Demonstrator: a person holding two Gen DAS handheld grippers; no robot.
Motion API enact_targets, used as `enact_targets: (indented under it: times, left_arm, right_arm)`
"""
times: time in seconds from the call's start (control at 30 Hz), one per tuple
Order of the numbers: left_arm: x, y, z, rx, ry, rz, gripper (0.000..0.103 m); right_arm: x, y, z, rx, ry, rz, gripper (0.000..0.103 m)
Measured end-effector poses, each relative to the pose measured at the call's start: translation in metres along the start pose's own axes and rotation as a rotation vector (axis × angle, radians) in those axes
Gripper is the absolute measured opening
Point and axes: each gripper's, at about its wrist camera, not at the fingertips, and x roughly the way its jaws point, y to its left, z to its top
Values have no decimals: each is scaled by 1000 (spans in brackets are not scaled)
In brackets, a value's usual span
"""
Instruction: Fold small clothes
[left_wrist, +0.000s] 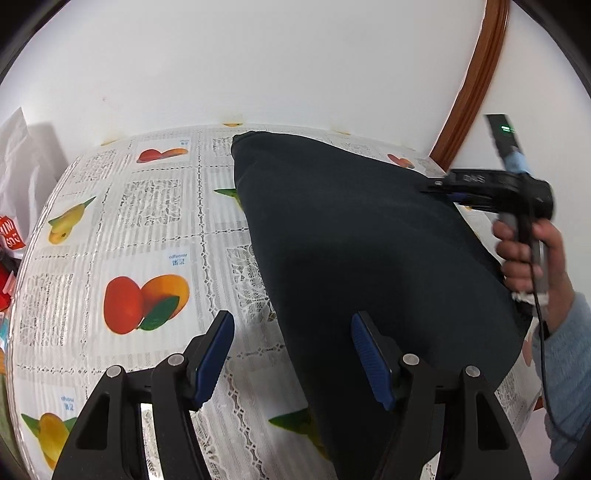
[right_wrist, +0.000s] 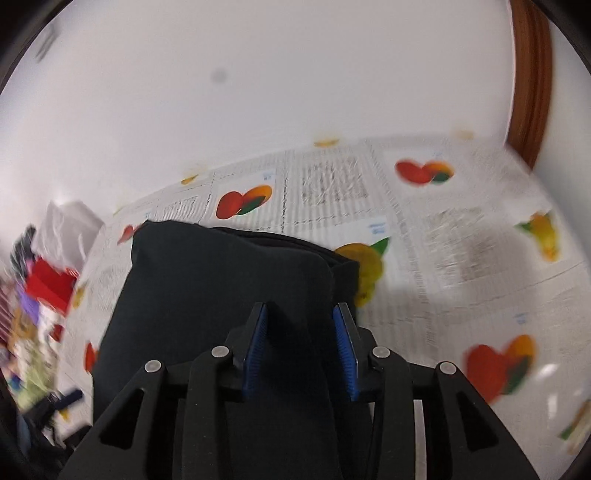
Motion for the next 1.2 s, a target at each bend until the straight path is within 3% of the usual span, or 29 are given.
enact_targets:
  times: [0.07,0.17,0.27,0.33,0.47,0.53,0.63,0.83,0.87,0.93,1.0,1.1,1.2]
  left_arm:
    - [3,-2,0,6,3,6,65]
    - [5,-3,1,15,2,9,65]
    - [6,-4,1,17,6,17,65]
    - [3,-5,0,15,7,25,65]
    - [-5,-7,-5,16,6,33,64]
    - [-10,-9,-11,17,5,34,64]
    - [-18,-13,-21,11,6,29,64]
    - [-29,-18,-48,-22,20,-15,64]
    - [-29,-19,-50,-25,17,-9,64]
    - [-29,-21,-52,-37,15,2,64]
    - [-30,-22,-52,-38,14,15,64]
    - [-34,-24,-54,-34,18,31,64]
    - [-38,-26,-59,-22,22,35,64]
  right_arm:
    - [14,-1,4,3,32,23,13]
    - [-1,-4,7,-37,-63,90,11]
    - [7,-8,6,-31,-43,15,10]
    - [5,-13,3,-20,-20,-30,11]
    - [-36,-21,-15,-9,-76,-29,16]
    - [-57,-27,-32,-2,-69,3,32]
    - [-81,-36,-62,12,-66,60,45]
    - [-83,-45,-109,70,-29,163,45]
    - [-80,-45,-114,82,-24,200,44]
    - [-69,-38,-120,75,-5,275,27]
    - [-66,-33,-123,56,-19,244,11]
    - [-93,-45,-127,67,-168,258,5]
    - [-96,-56,-132,142,-168,281,3]
